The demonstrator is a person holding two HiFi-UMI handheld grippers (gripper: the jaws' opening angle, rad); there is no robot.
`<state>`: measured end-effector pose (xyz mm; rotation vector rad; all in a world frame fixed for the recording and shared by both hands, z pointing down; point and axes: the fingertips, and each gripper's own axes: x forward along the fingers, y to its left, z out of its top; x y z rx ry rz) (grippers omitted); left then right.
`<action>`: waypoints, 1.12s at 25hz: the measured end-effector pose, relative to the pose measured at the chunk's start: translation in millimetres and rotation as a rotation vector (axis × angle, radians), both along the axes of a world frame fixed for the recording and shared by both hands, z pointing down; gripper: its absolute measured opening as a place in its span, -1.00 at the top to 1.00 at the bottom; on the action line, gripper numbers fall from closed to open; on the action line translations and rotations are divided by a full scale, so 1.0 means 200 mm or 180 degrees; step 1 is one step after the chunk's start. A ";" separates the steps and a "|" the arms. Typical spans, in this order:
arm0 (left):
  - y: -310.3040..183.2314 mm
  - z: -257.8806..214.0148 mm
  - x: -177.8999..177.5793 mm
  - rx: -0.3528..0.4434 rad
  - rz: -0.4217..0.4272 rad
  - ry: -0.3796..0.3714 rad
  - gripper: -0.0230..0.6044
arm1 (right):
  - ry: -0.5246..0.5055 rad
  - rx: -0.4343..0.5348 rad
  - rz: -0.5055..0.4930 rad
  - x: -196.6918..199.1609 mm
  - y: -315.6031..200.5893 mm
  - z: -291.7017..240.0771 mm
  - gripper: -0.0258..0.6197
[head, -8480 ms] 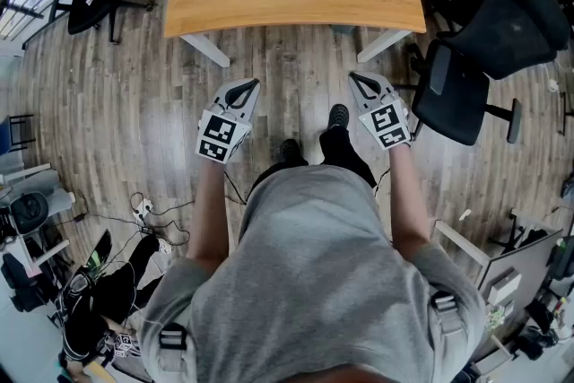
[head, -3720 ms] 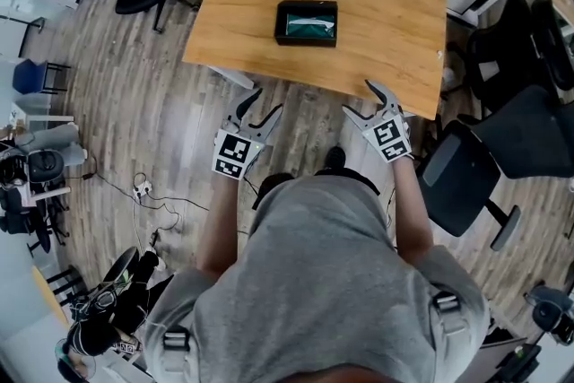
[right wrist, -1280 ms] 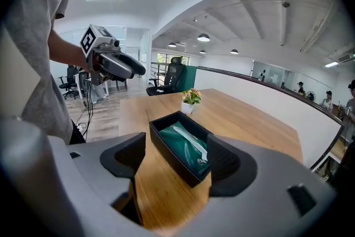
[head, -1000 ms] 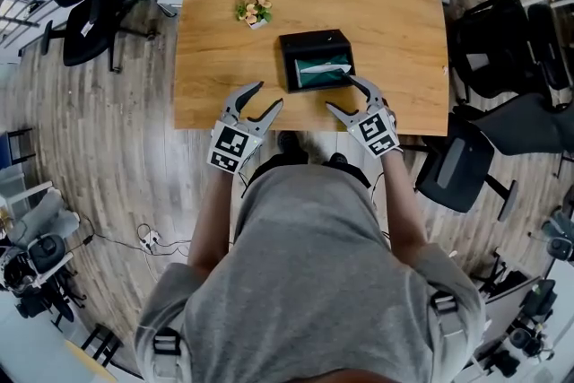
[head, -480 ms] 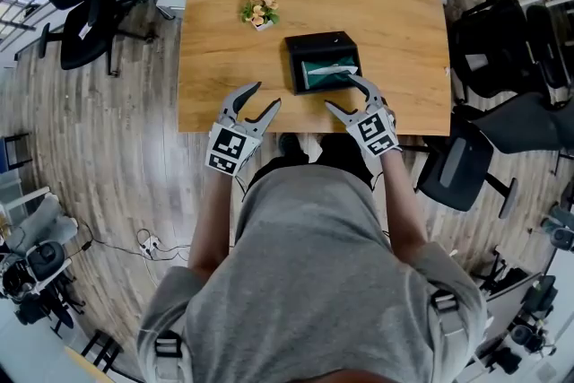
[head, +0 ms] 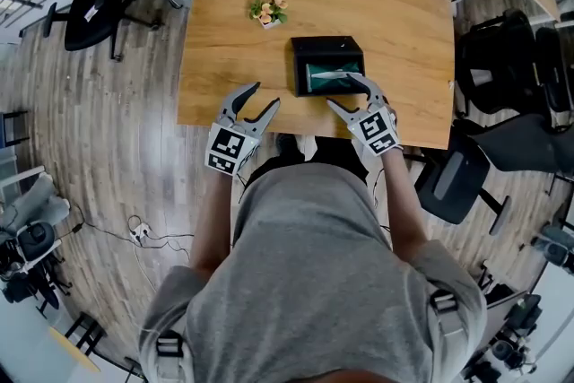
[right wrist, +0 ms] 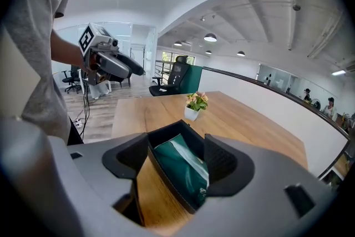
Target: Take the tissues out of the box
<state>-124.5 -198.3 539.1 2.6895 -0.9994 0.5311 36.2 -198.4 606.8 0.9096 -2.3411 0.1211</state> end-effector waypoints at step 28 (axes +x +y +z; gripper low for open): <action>-0.20 0.18 0.21 -0.0301 -0.0130 -0.0152 0.20 | 0.0195 -0.0441 -0.0453 0.09 -0.22 0.32 -0.09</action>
